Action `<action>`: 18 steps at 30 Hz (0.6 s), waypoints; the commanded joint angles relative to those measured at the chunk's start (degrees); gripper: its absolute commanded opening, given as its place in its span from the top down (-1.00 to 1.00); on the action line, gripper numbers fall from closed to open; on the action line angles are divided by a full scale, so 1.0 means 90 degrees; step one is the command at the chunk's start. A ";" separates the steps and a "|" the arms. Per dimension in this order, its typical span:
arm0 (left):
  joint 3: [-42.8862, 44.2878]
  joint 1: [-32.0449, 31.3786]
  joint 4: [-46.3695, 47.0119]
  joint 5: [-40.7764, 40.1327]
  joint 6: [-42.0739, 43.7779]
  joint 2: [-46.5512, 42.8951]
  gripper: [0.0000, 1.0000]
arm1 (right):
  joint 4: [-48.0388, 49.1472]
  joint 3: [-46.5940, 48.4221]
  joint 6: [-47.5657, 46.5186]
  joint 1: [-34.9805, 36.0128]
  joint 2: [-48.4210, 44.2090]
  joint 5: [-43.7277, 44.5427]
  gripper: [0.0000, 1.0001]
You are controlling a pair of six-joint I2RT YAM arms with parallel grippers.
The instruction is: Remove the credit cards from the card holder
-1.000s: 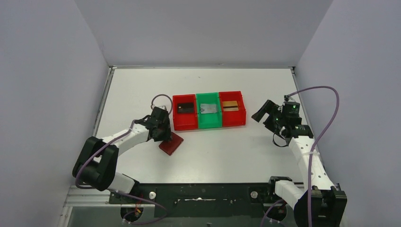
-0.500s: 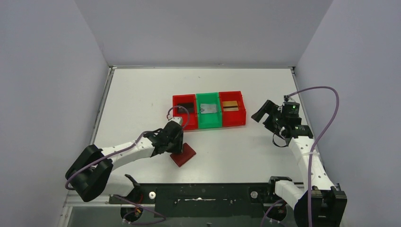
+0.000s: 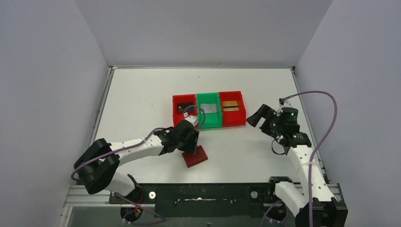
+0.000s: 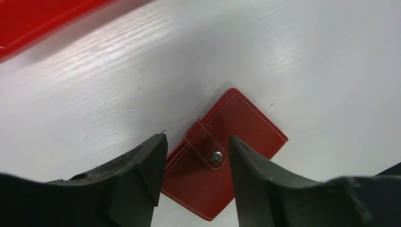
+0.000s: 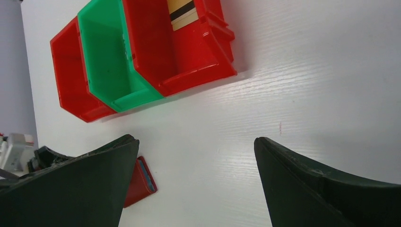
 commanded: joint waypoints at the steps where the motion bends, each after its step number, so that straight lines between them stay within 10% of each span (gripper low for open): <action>1: 0.0007 0.0024 0.0015 -0.0738 -0.0332 -0.0949 -0.13 | 0.0865 -0.0229 -0.0094 0.0463 0.0003 -0.0420 -0.96; 11: -0.0666 0.0796 -0.1072 -0.2258 -0.1845 -0.3494 -0.57 | 0.1822 0.0158 -0.1126 0.3391 0.1274 0.1151 -0.89; 18: -0.1062 0.1210 -0.1912 -0.2664 -0.2588 -0.4734 -0.58 | 0.3615 -0.0161 -0.4065 0.5845 0.2255 0.1752 -1.00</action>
